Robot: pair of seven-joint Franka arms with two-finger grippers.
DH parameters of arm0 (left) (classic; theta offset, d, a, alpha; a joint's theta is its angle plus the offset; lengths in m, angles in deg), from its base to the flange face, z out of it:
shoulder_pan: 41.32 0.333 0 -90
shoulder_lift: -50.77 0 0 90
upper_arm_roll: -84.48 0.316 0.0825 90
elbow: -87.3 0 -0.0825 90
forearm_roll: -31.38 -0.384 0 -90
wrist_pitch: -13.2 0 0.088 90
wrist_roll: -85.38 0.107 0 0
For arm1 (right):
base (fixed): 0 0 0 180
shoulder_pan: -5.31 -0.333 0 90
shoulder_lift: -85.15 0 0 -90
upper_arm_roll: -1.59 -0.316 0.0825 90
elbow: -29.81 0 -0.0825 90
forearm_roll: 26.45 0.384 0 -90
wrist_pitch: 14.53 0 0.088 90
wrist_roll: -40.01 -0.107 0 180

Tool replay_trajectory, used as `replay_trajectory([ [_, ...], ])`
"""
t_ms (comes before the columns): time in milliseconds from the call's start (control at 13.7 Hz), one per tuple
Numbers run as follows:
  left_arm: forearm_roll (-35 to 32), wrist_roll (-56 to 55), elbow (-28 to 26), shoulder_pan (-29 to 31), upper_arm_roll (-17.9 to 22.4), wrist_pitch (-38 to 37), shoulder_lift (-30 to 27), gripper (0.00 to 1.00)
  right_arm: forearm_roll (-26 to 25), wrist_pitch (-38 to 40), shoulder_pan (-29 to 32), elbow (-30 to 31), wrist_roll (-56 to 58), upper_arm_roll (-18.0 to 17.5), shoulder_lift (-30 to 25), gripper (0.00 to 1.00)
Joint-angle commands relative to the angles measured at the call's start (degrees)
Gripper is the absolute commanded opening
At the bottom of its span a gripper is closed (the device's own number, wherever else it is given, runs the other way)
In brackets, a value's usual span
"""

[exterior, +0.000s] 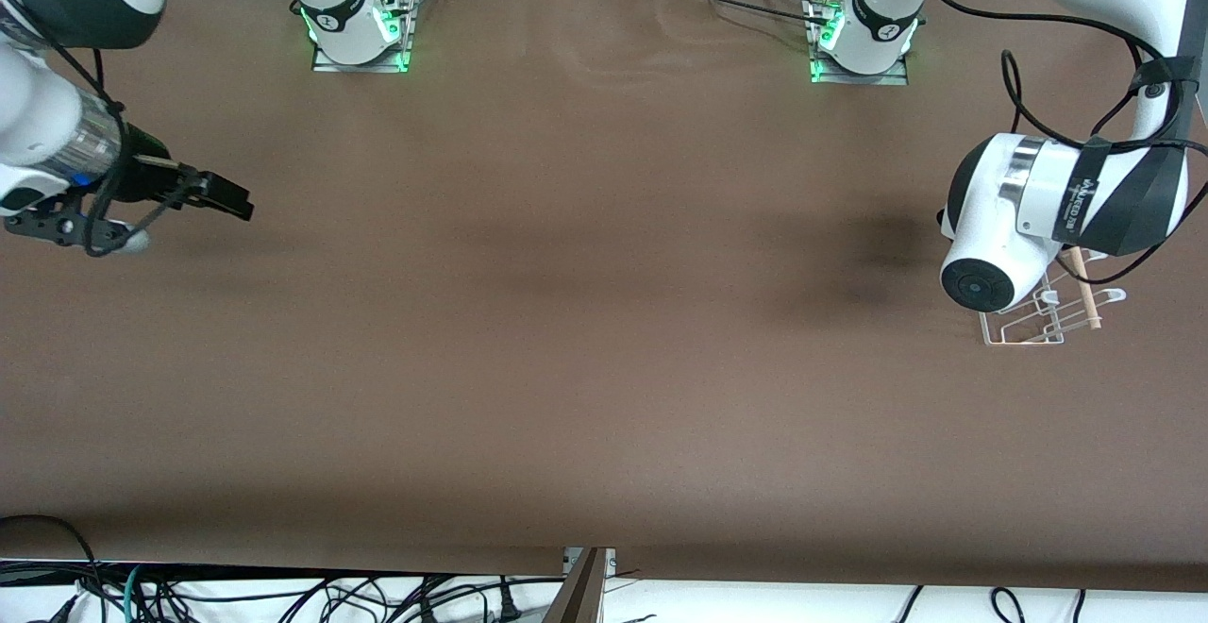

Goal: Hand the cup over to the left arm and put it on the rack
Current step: 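Carry the cup with the left gripper over the wire rack, then lower the cup onto a rack prong and open the left gripper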

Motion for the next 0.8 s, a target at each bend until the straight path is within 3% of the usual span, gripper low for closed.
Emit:
replay_trajectory([
  [0, -2.1, -8.8, -4.1, 2.4, -0.2, -1.0, -0.7, 0.0, -1.9, -1.8, 2.3, 4.7, 5.2, -1.8, -4.0, 0.99],
  [220, -6.1, -9.0, -7.4, 4.7, -0.2, 5.3, -0.6, 0.0, -2.6, -1.6, 2.5, 4.8, 6.2, -1.8, -4.3, 0.99],
  [439, -6.8, -9.1, -8.9, 5.2, -0.2, 6.7, -0.6, 0.0, -2.6, -0.8, 4.6, 3.0, 6.7, -2.4, -3.2, 0.99],
  [732, -7.4, -9.2, -12.0, 5.9, -0.3, 10.5, -0.8, 0.0, -2.3, 4.3, 10.2, -4.2, 8.1, -7.6, 1.7, 0.99],
])
